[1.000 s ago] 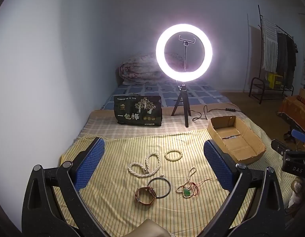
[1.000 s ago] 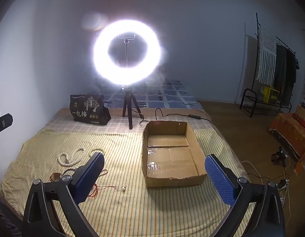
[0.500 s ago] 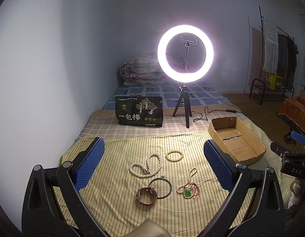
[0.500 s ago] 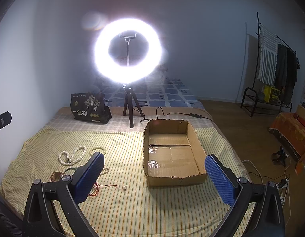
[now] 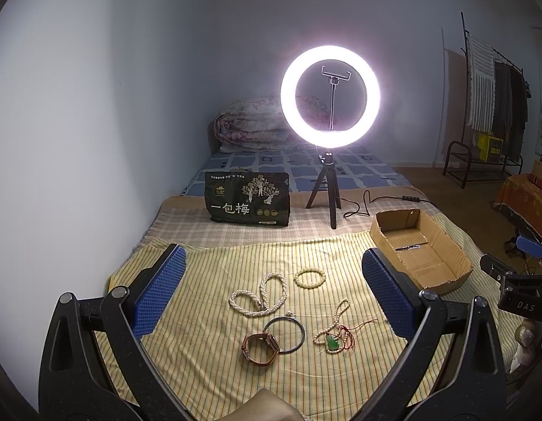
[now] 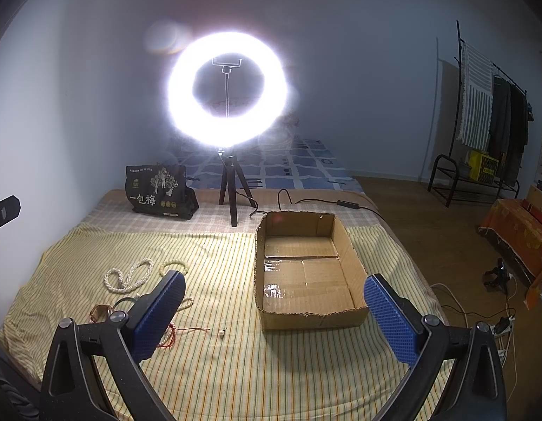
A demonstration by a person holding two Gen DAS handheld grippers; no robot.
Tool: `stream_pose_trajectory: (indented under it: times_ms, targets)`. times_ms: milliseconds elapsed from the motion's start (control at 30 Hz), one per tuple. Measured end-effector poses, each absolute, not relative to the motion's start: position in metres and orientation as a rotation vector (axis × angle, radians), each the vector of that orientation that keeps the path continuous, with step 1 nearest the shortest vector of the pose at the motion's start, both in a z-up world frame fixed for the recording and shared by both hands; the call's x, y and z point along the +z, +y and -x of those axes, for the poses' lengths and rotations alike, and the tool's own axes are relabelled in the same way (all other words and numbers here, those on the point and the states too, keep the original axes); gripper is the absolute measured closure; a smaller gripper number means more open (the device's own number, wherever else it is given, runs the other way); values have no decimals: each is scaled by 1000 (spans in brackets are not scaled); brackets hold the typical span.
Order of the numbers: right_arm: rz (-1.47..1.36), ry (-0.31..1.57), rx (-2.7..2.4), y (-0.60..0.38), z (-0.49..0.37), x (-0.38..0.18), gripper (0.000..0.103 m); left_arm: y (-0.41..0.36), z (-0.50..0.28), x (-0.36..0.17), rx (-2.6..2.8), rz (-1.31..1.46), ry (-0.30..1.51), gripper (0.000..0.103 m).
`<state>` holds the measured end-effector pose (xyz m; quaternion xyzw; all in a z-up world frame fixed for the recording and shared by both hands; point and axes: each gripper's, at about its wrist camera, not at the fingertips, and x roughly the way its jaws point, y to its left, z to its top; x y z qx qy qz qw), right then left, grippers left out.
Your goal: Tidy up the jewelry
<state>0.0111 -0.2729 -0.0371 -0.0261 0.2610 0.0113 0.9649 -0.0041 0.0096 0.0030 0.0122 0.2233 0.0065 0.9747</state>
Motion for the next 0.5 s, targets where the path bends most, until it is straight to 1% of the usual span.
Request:
stream_pose_trajectory:
  times_ms: [500]
  targets:
    - [55,534,25,-274,-9,-41,0,10,4,2,13,-24,450,1]
